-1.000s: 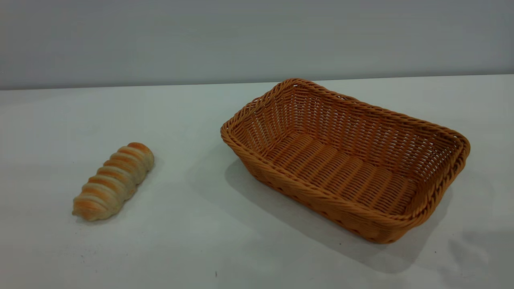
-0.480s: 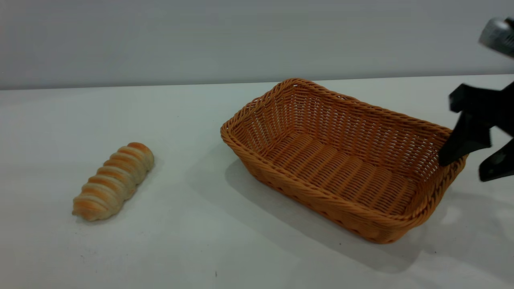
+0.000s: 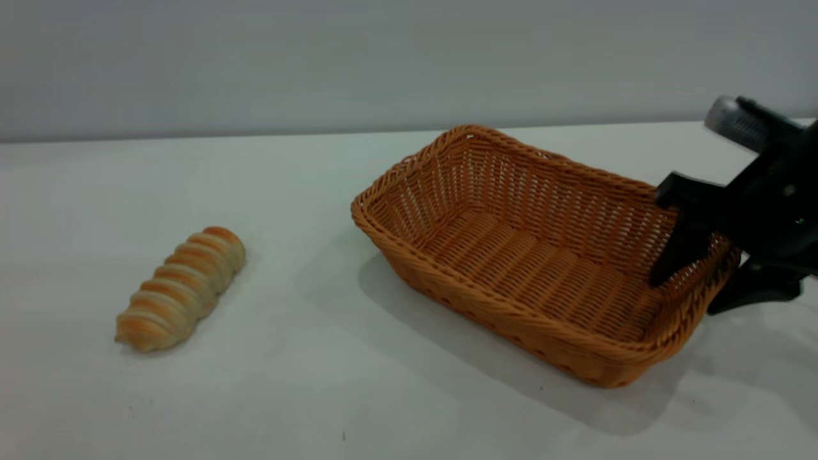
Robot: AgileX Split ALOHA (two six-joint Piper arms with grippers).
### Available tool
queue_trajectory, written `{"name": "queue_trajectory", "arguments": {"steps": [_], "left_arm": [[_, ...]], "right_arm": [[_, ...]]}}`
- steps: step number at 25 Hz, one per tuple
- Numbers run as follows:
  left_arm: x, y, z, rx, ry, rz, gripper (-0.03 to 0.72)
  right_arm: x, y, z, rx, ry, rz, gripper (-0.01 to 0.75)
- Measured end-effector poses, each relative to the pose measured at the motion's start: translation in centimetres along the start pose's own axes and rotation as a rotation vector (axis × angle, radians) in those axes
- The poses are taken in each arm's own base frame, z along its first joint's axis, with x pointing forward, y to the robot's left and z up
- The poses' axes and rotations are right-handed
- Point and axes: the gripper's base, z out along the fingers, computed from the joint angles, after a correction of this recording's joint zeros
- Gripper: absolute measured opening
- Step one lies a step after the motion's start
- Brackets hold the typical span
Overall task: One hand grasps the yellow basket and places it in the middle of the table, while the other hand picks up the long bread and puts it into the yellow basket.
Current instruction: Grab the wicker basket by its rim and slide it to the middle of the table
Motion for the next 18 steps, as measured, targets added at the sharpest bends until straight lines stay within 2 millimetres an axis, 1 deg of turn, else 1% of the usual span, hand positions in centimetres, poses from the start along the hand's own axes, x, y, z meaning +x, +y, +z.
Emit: {"name": "queue_trajectory", "arguments": {"steps": [2, 4, 5, 8, 9, 12, 14, 15, 18], "left_arm": [[0.0, 0.0, 0.0, 0.000, 0.003, 0.000, 0.509], [0.0, 0.0, 0.0, 0.000, 0.003, 0.000, 0.509], [0.0, 0.0, 0.0, 0.000, 0.003, 0.000, 0.509], [0.0, 0.0, 0.0, 0.000, 0.004, 0.000, 0.509], [0.0, 0.0, 0.0, 0.000, 0.004, 0.000, 0.509], [0.0, 0.0, 0.0, 0.000, 0.004, 0.000, 0.509], [0.0, 0.0, 0.0, 0.000, 0.004, -0.001, 0.509], [0.0, 0.0, 0.0, 0.000, 0.004, -0.001, 0.509], [0.0, 0.0, 0.0, 0.000, 0.002, -0.001, 0.509]], "right_arm": [[-0.5, 0.0, 1.2, -0.002, 0.013, 0.022, 0.527], [-0.8, 0.1, 1.9, -0.007, 0.021, 0.033, 0.456], [-0.9, 0.0, 2.1, -0.007, 0.021, 0.041, 0.391], [-1.3, 0.2, 2.1, -0.018, 0.008, 0.082, 0.148], [-1.4, 0.3, 2.0, -0.023, 0.006, 0.072, 0.111], [-1.5, 0.7, 1.5, -0.034, 0.008, 0.029, 0.115], [-2.0, 1.5, 0.8, -0.062, -0.002, 0.005, 0.115], [-2.2, 2.2, 0.4, -0.083, -0.004, -0.017, 0.115], [-2.9, 5.2, -0.2, -0.154, -0.005, -0.118, 0.115]]}}
